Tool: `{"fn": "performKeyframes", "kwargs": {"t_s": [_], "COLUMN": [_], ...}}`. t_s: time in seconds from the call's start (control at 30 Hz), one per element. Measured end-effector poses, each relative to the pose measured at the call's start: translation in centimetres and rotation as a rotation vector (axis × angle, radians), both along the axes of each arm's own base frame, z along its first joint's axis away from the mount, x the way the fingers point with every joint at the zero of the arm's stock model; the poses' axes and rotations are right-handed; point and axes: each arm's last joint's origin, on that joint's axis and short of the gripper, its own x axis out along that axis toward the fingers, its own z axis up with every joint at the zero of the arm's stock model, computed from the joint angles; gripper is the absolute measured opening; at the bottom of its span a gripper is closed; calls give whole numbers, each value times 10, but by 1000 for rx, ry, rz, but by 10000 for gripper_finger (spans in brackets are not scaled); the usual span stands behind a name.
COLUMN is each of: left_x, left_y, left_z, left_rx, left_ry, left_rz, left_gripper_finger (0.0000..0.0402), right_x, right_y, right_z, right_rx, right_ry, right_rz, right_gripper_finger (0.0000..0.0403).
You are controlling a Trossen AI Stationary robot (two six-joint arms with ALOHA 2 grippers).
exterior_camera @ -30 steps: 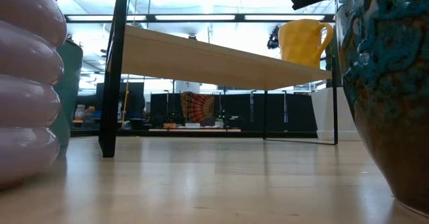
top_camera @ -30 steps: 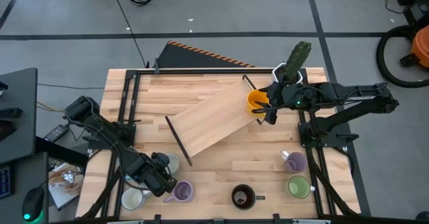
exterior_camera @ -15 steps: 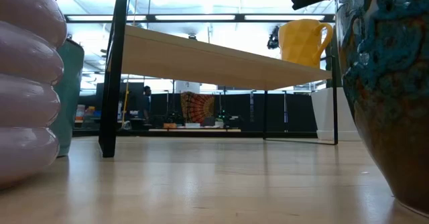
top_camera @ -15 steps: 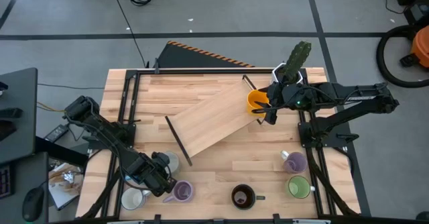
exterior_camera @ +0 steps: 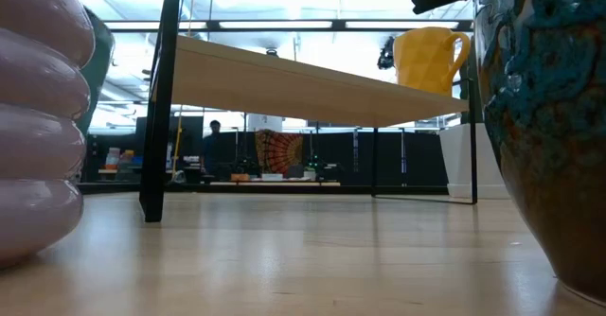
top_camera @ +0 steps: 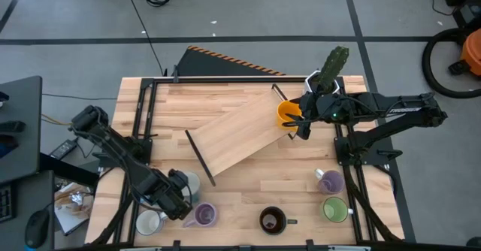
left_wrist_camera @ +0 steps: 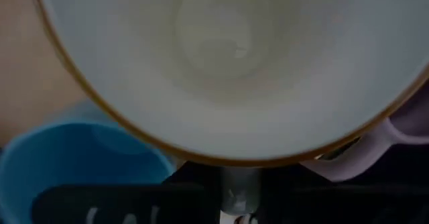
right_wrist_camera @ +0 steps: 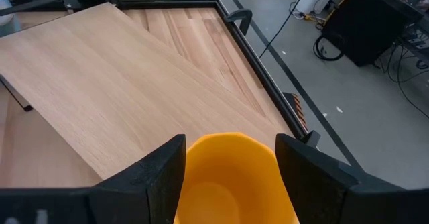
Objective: Place coffee mugs
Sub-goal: Put the blue mug on the shelf
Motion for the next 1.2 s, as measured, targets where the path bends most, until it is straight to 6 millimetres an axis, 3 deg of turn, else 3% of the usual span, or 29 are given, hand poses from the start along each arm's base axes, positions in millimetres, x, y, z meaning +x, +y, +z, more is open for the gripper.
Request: {"fn": "performKeyframes", "kwargs": {"t_s": [0.7,1.2], "left_x": [-21,-37], "left_y": [-1,0], "left_z": [43,119], "left_rx": [122,188], "left_ry": [34,-99], "left_rz": [-51,-142], "left_gripper_finger": [55,55], "right_x": [0,0], "right_y": [0,0], "right_z": [0,0], "right_rx": [-3,0], "right_ry": [2,4], "right_rz": [2,14], "right_gripper_finger": [236,236]}}
